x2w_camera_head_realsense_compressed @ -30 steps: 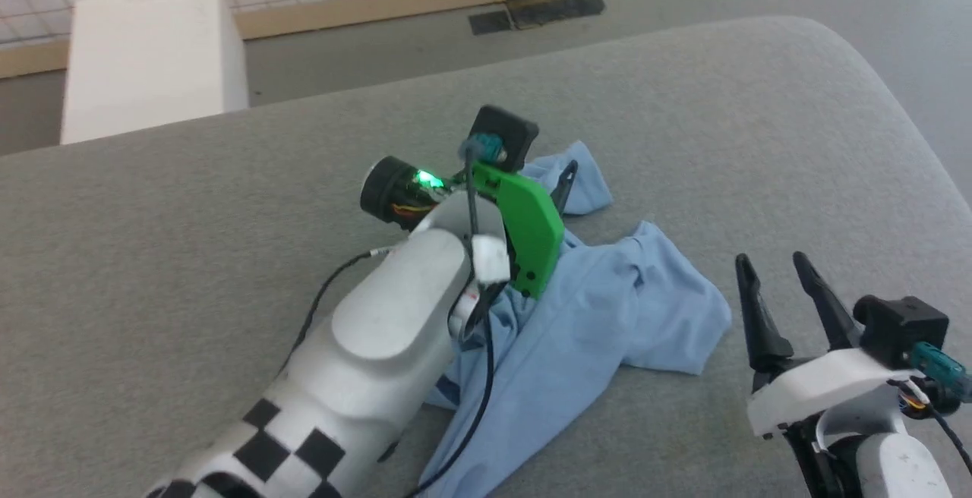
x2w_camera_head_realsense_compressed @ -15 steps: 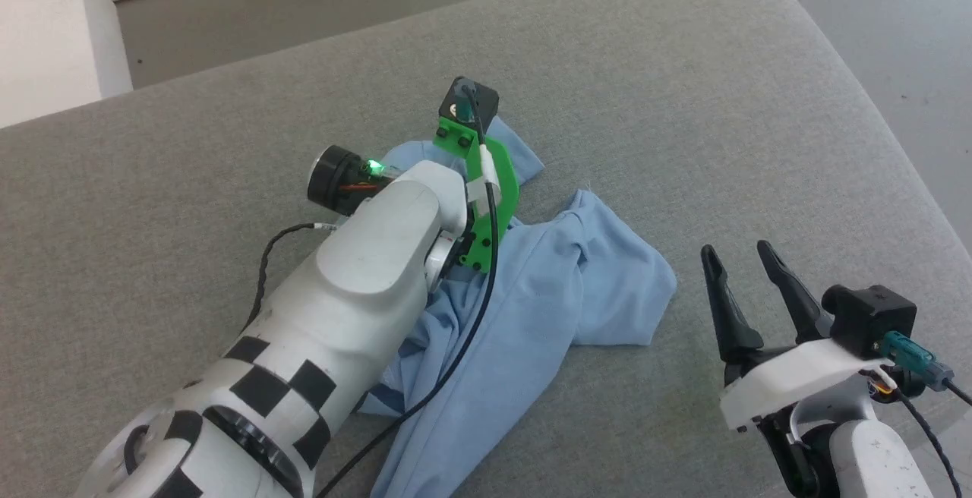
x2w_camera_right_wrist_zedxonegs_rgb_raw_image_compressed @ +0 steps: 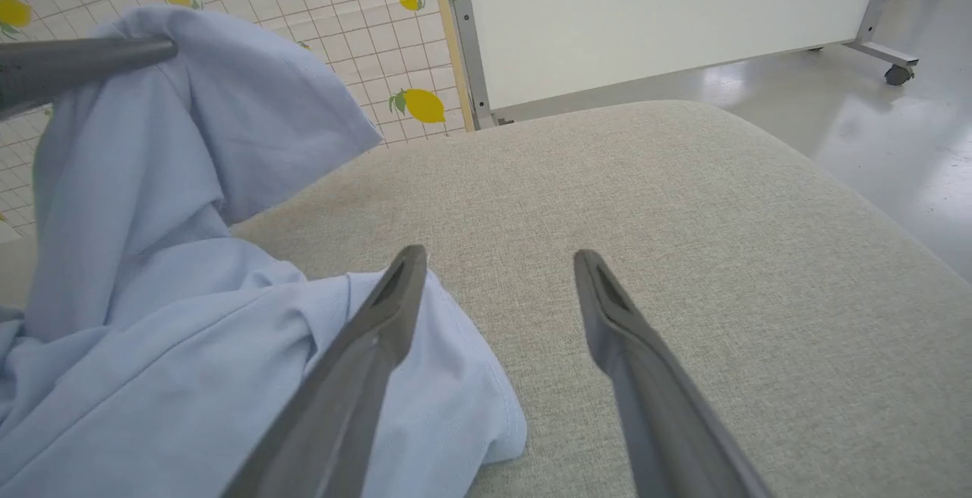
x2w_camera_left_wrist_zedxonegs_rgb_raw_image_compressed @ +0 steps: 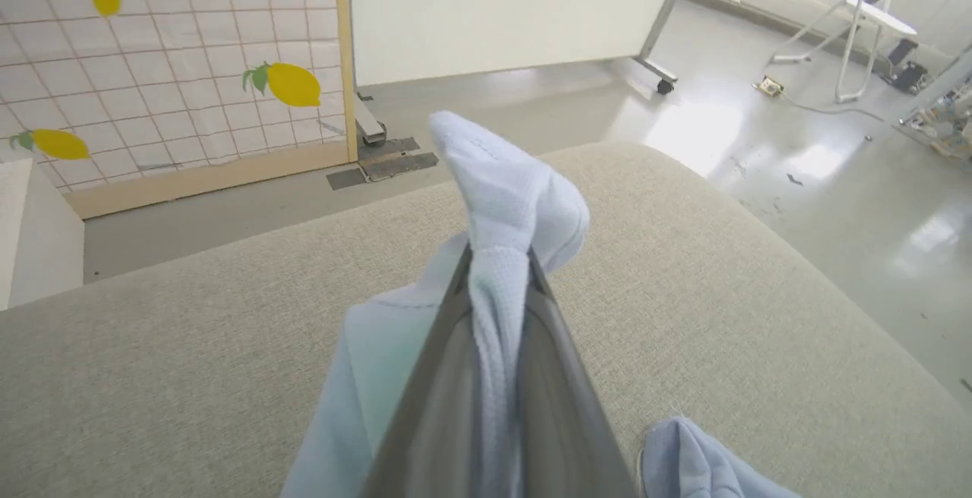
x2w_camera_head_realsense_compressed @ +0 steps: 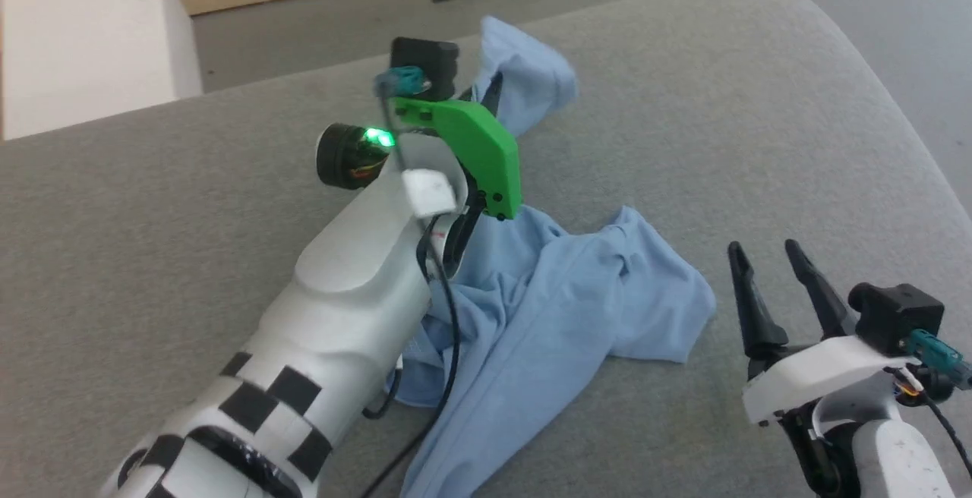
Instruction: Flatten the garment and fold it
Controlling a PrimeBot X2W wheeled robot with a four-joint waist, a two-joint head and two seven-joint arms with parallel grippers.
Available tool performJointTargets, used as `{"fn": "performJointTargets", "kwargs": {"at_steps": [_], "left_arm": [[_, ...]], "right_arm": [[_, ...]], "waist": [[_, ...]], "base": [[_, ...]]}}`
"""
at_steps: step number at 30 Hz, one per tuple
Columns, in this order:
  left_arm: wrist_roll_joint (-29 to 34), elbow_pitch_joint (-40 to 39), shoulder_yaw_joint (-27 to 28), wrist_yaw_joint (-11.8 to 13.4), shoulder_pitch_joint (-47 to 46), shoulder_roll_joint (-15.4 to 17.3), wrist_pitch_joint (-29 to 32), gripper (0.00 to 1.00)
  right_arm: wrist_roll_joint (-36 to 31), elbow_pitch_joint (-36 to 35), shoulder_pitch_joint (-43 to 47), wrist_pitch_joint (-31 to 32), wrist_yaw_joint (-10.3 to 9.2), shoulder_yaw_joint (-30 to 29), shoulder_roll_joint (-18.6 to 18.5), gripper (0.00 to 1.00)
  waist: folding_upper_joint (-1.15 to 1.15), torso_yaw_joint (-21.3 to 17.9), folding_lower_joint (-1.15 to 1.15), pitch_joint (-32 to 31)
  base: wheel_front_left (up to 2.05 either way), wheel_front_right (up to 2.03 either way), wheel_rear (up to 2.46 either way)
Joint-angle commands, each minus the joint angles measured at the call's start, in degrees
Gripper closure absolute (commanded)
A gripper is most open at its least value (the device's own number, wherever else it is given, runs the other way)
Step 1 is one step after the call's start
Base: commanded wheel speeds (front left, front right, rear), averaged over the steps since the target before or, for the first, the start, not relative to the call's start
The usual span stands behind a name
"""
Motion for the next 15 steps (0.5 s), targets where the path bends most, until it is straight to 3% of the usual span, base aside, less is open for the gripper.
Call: {"fn": "performJointTargets", "kwargs": {"at_steps": [1,6,12,15], "left_arm": [[-0.78,-1.24,1.38,0.34,2.39,1.03,-3.18,1.0],[-3.92,-9.28,7.55,2.52,11.57,6.62,-10.92,1.0],[-7.22,-22.99,14.25,9.86,29.91,16.08,-12.47,1.0],[-9.17,-27.3,15.89,13.05,38.27,18.92,-11.57,1.0]], "right_arm": [[-0.69,-0.66,0.72,0.46,-0.09,-0.6,0.03,0.0],[-1.54,-2.52,2.78,2.21,-0.09,-2.28,0.03,0.0],[-1.62,-4.82,4.29,4.27,-0.09,-3.37,0.03,0.0],[-1.41,-5.19,4.81,5.3,-0.09,-3.56,0.03,0.0]], "waist": [[0.0,5.64,0.0,-4.83],[0.0,10.76,0.0,-7.86],[0.0,16.58,0.0,-9.16],[0.0,18.49,0.0,-9.47]], "base": [[0.0,0.0,0.0],[0.0,0.0,0.0],[0.0,0.0,0.0],[0.0,0.0,0.0]]}}
